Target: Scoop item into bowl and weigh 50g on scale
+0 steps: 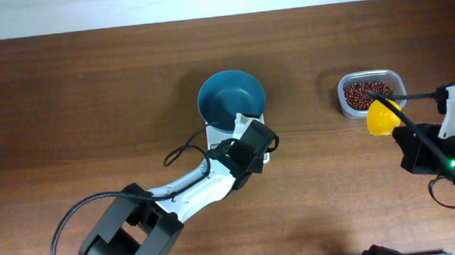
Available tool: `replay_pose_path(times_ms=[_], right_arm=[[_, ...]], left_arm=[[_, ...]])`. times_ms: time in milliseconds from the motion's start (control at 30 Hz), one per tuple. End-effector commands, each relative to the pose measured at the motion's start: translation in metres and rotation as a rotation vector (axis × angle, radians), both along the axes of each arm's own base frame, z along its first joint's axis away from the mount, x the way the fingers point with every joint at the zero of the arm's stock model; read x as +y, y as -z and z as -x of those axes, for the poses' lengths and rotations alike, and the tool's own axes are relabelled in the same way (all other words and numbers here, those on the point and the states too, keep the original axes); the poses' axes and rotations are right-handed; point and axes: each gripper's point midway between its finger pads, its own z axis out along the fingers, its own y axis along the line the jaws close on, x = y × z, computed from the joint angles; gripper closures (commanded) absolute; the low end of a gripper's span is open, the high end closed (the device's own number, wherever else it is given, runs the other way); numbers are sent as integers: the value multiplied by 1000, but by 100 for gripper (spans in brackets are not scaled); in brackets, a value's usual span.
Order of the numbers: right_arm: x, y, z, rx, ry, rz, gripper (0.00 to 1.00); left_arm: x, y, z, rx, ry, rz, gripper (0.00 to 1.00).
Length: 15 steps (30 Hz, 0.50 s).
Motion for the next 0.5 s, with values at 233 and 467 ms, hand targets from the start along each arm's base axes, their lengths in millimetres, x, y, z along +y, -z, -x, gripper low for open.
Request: replay_pose_path(times_ms=[233, 467], right_arm=[[-1, -2, 1, -5, 10, 2, 96], [-1, -2, 1, -5, 10, 2, 96]], left_arm=[[2, 0, -7, -33, -13, -26, 100], [-1, 3, -4, -13, 1, -13, 100]])
